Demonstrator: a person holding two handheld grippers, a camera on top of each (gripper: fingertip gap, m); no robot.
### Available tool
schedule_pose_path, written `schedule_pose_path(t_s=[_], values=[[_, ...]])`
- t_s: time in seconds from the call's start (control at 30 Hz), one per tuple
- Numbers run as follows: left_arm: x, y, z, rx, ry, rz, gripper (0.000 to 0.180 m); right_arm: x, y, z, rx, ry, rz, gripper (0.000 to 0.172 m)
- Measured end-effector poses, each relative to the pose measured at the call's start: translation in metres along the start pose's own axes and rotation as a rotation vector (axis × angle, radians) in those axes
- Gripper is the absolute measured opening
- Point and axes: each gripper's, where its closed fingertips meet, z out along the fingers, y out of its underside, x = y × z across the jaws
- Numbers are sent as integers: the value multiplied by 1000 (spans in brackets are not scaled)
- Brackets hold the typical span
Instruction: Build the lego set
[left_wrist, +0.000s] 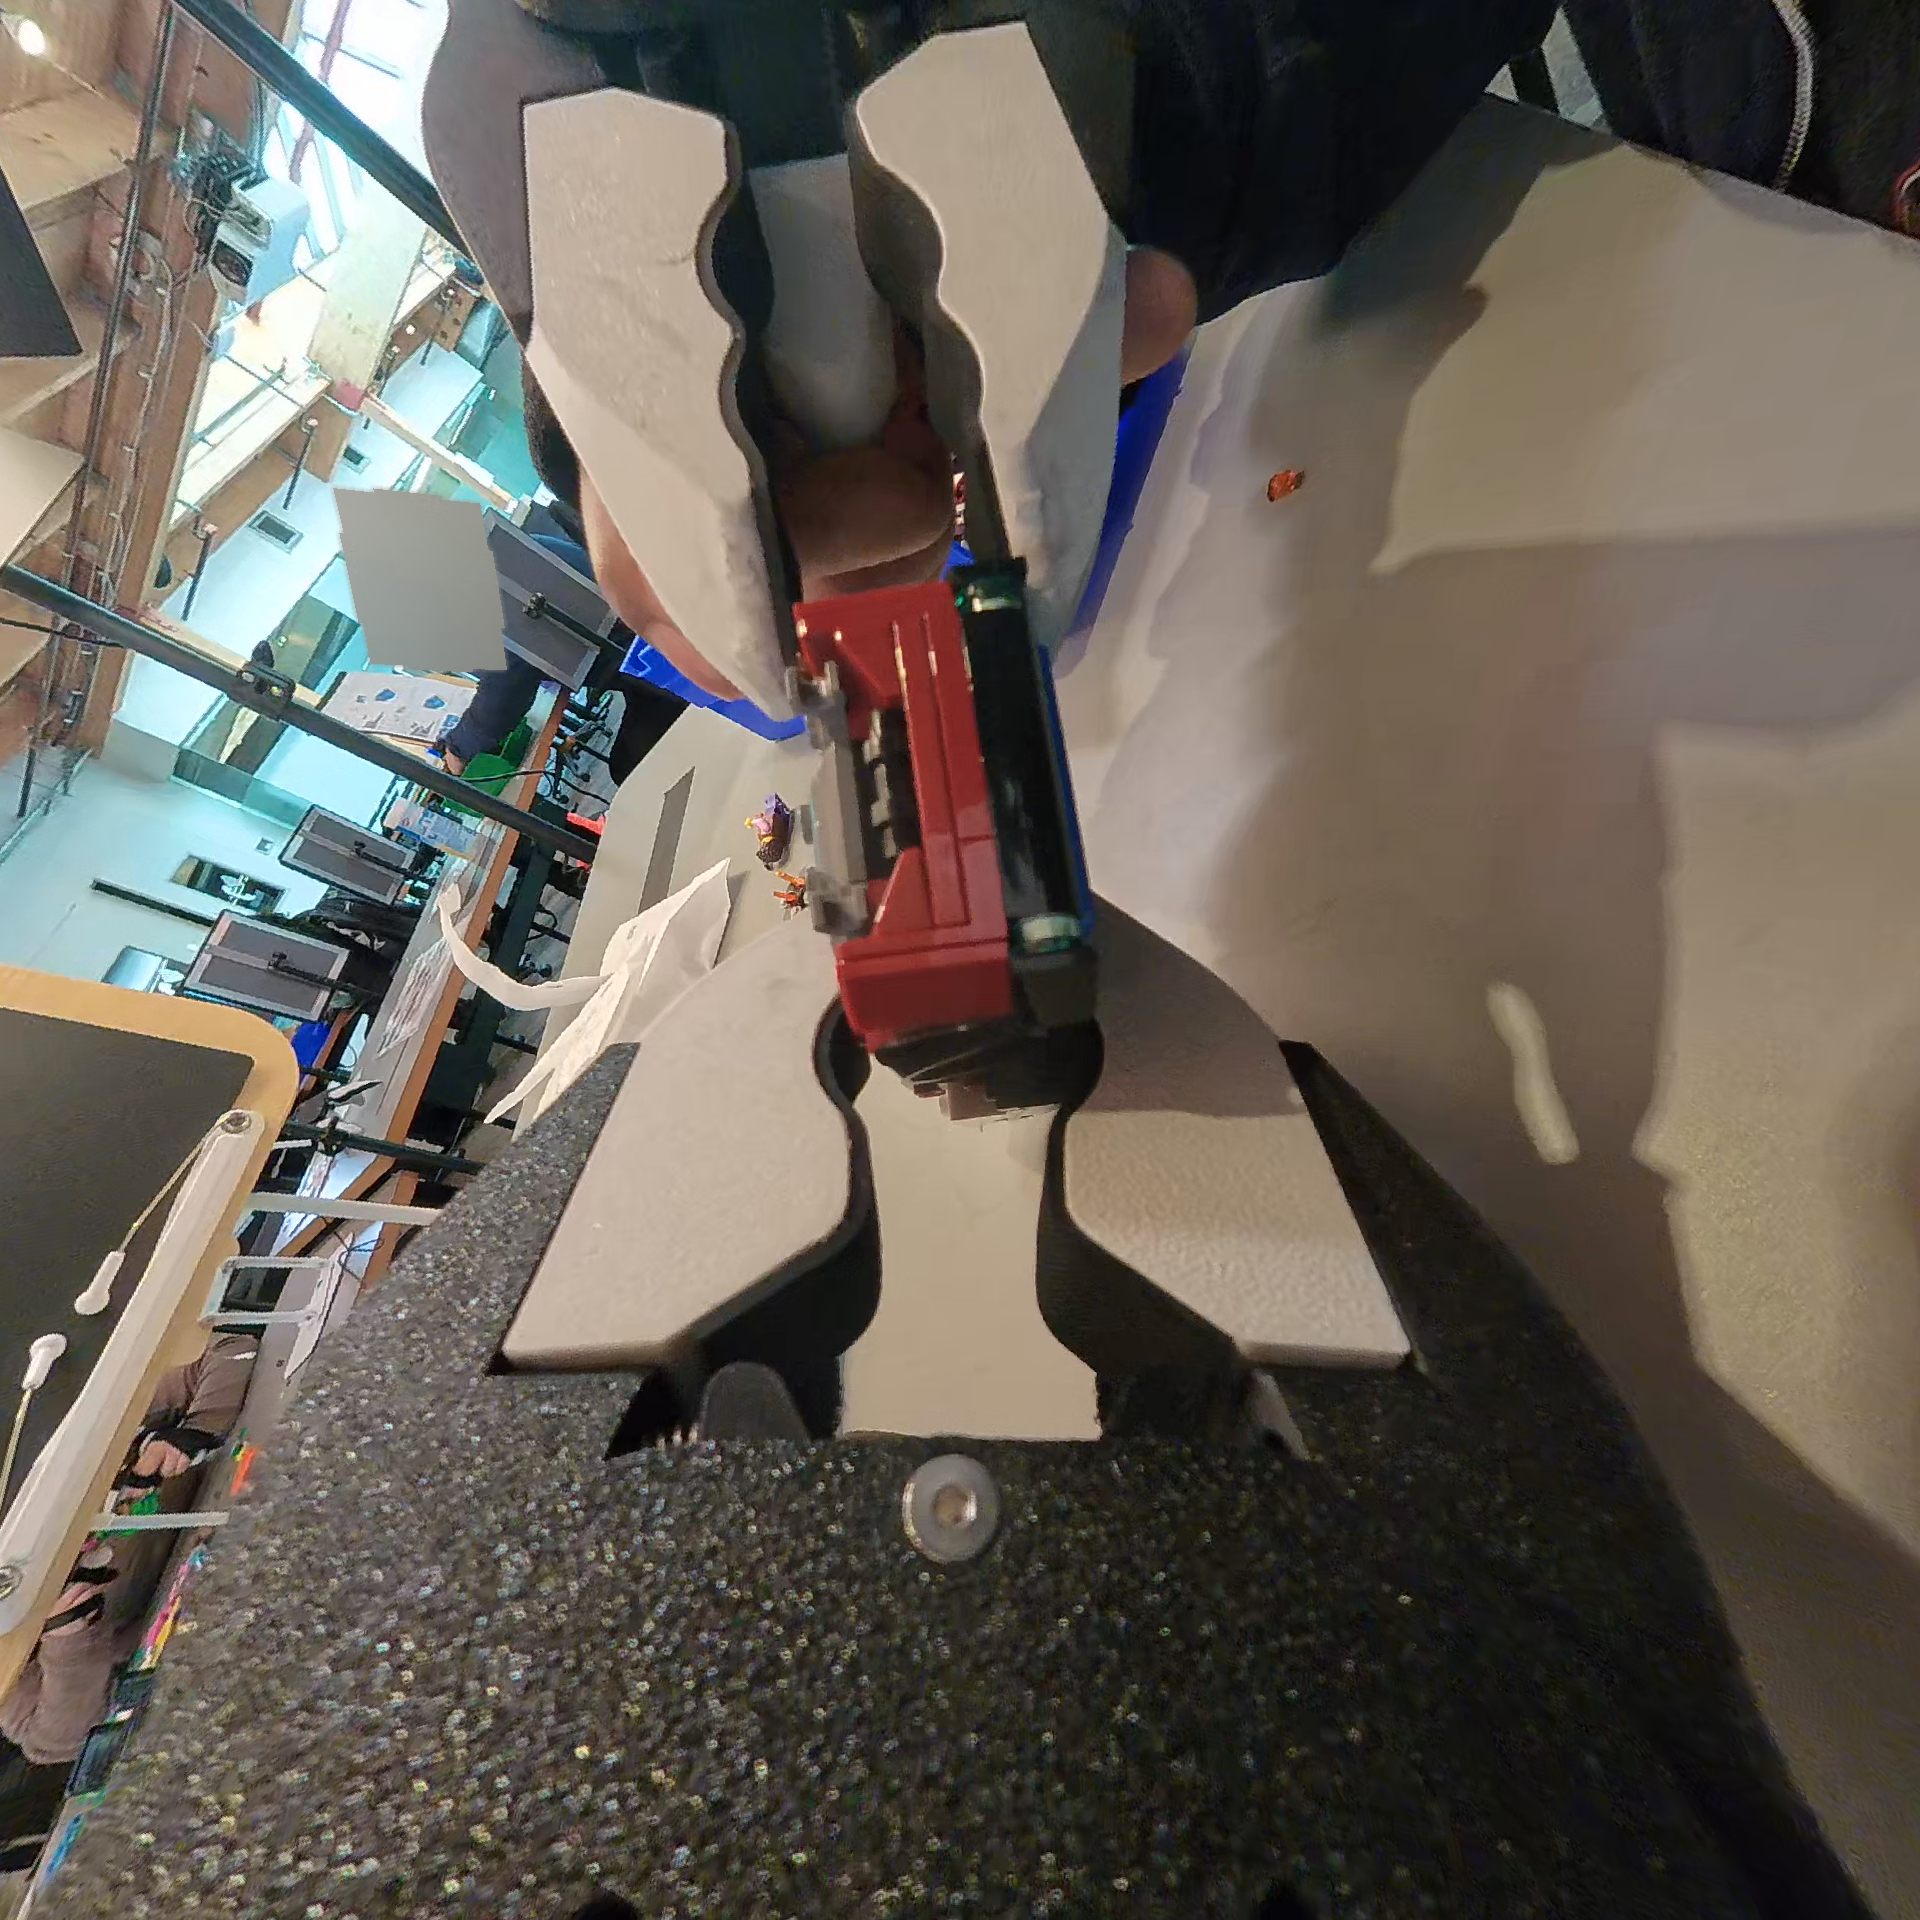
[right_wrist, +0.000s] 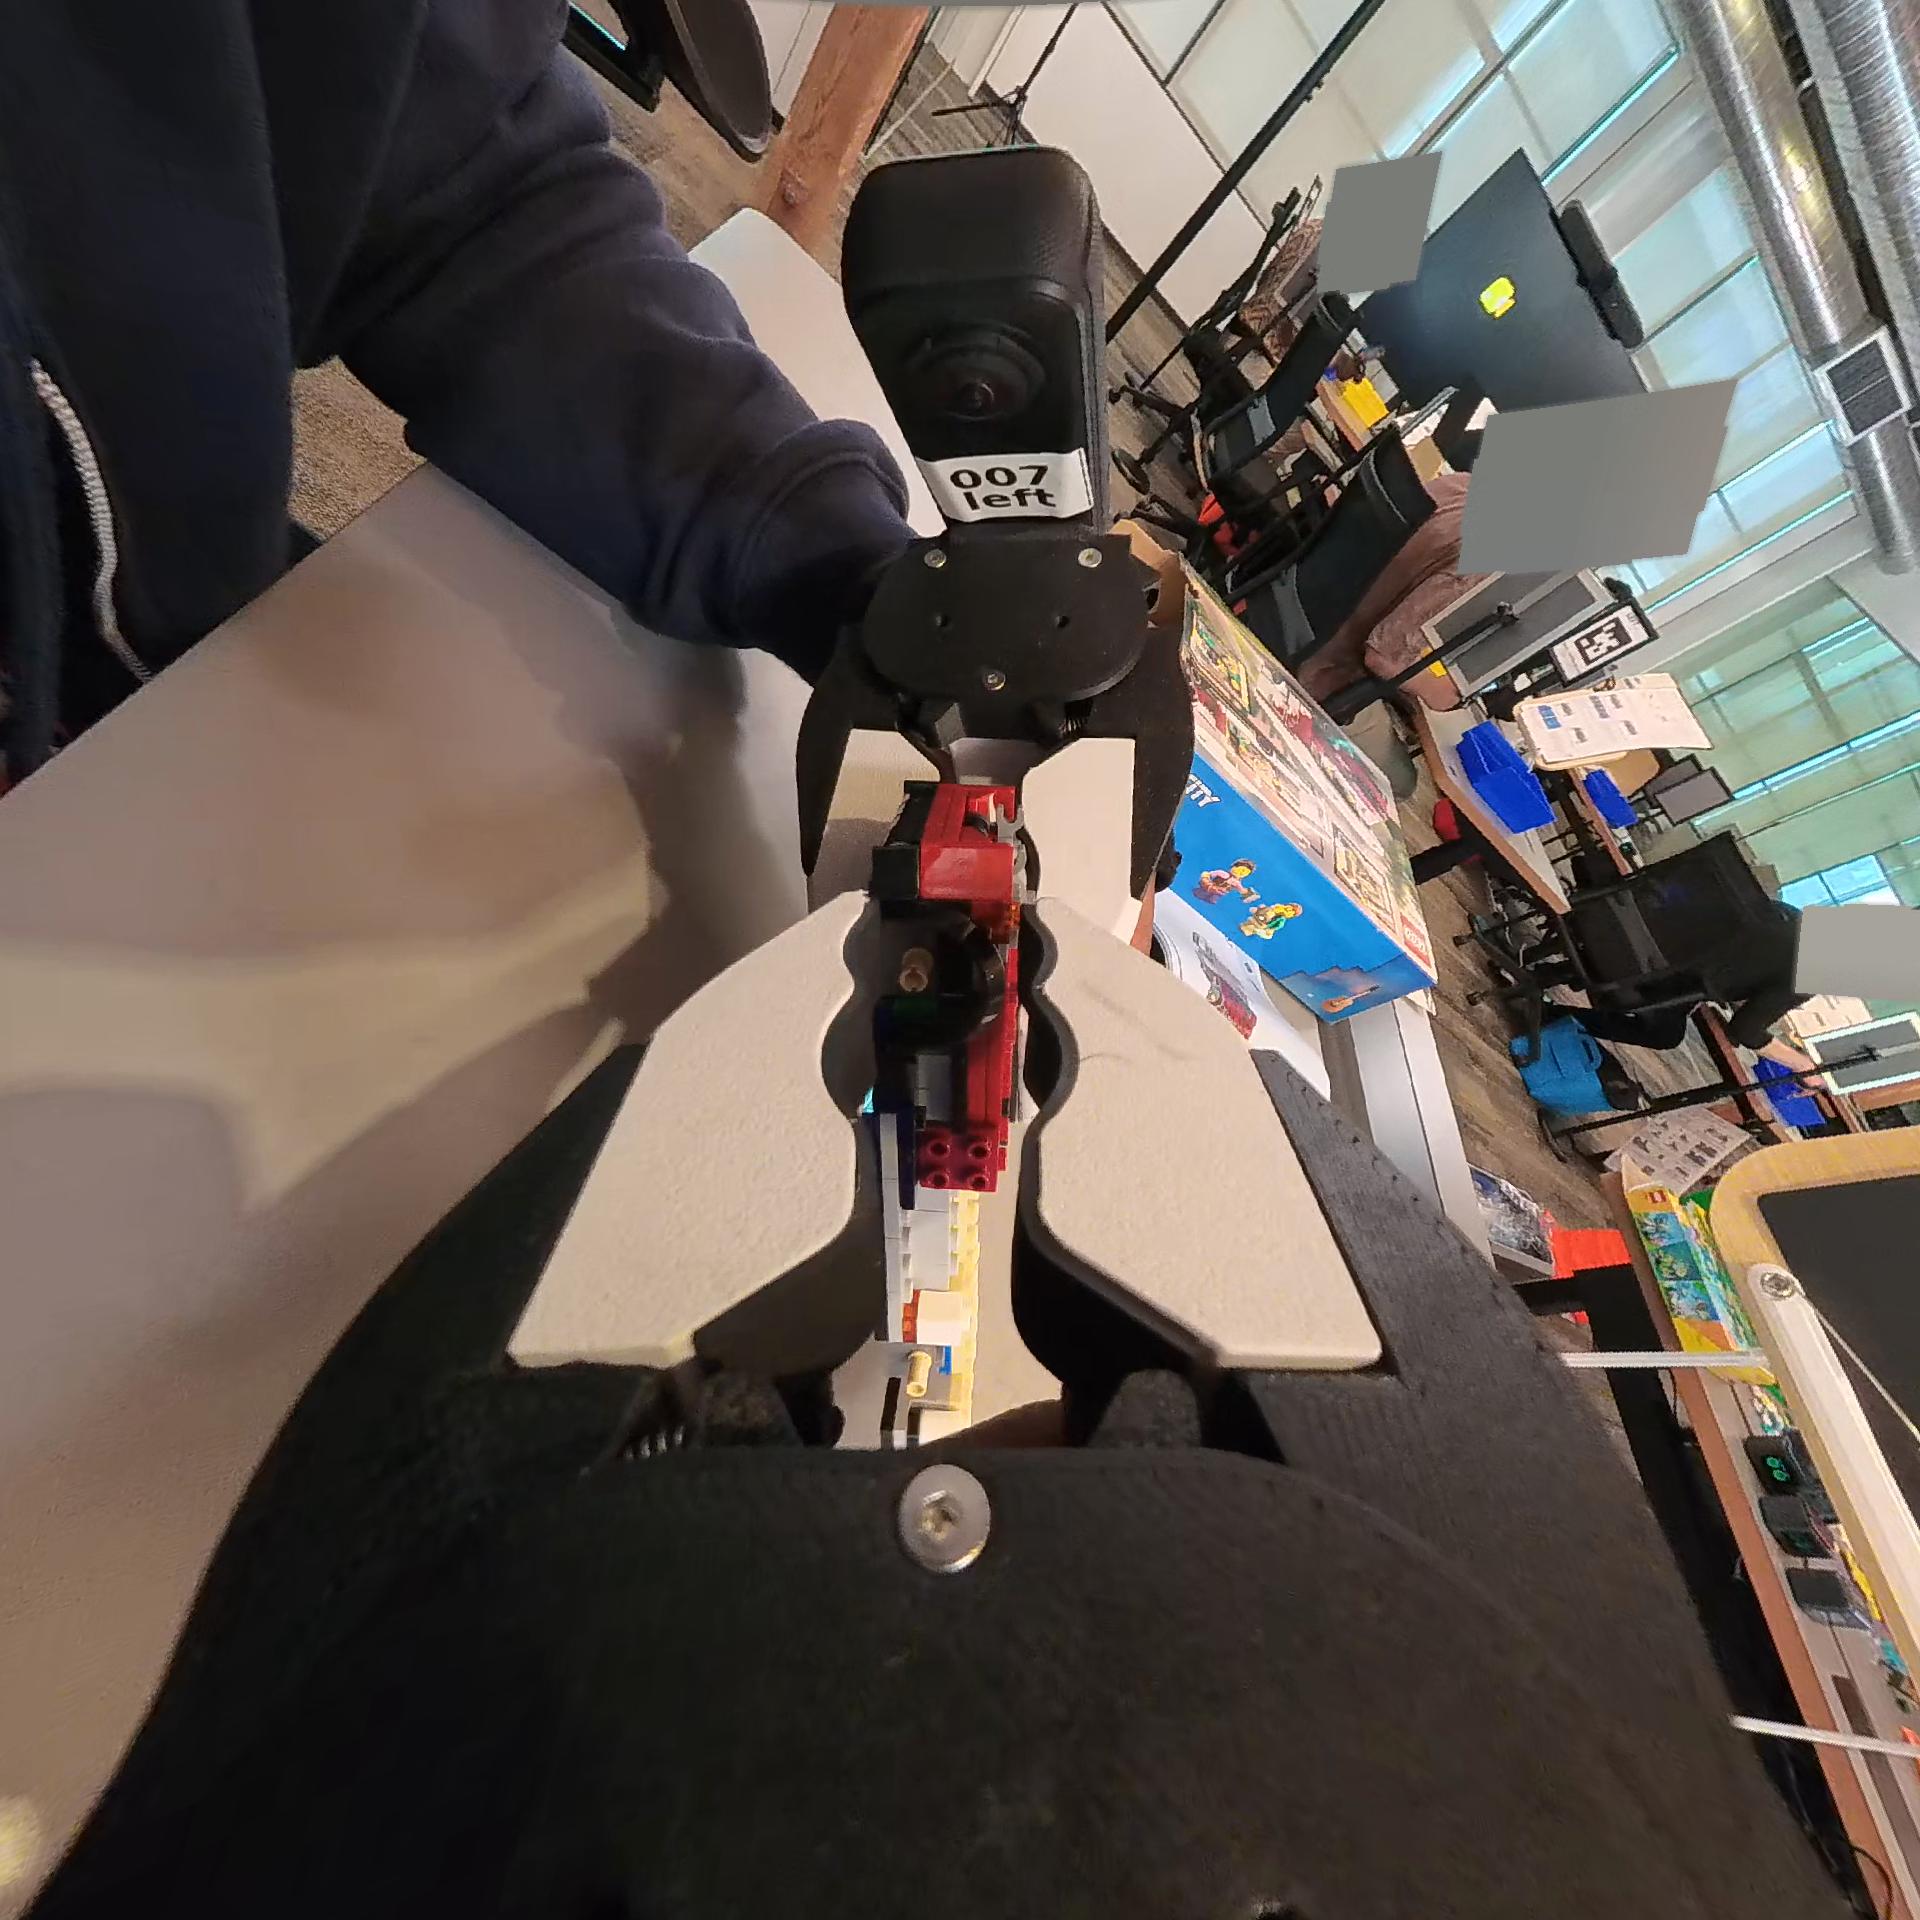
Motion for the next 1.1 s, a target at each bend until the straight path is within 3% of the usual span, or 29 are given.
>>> schedule_pose_path(t_s=[0.93, 1.1], values=[[-5, 9, 1, -52, -35, 28, 33, 2, 6, 0, -10, 8, -7, 25], [-7, 20, 4, -151, -77, 96, 32, 9, 15, -13, -63, 28, 1, 44]])
